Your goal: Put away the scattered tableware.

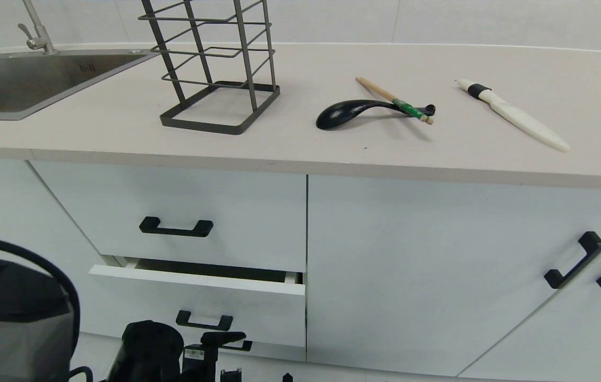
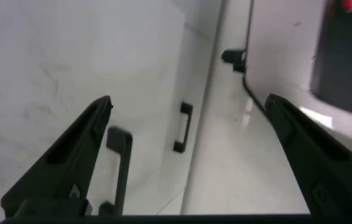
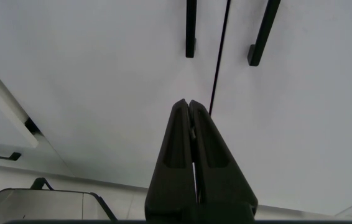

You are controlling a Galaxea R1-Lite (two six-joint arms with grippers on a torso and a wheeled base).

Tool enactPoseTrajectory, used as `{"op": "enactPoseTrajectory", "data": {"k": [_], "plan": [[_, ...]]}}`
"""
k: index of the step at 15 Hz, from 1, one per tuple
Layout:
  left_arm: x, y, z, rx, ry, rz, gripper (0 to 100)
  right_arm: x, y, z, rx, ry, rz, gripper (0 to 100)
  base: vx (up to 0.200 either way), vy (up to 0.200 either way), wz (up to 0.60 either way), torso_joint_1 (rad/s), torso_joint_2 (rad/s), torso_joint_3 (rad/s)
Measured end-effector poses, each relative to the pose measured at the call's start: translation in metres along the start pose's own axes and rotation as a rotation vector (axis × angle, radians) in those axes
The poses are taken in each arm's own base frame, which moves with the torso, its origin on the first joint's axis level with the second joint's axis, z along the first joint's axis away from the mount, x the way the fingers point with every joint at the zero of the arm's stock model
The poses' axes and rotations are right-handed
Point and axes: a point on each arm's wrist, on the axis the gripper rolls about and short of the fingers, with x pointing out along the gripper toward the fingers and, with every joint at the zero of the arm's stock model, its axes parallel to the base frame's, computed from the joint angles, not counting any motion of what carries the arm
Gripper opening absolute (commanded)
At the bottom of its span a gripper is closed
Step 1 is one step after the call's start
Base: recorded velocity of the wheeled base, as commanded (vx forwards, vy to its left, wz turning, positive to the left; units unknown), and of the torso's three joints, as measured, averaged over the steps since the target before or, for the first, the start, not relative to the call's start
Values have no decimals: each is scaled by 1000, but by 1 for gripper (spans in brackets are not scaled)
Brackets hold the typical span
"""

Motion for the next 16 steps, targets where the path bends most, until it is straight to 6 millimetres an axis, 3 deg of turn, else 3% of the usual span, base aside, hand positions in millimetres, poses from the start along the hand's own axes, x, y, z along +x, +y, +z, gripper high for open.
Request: {"op": "enactPoseTrajectory", "data": {"k": [6, 14, 16], "plan": [[-23, 20, 30, -44, -161, 132, 100, 0, 0, 0, 0, 0, 0, 0, 0, 0, 0, 0, 0, 0], [-17, 80, 37, -125, -90, 214, 100, 0, 0, 0, 0, 0, 0, 0, 0, 0, 0, 0, 0, 0], [-13, 83, 35, -131, -82, 220, 100, 0, 0, 0, 0, 0, 0, 0, 0, 0, 0, 0, 0, 0]]}}
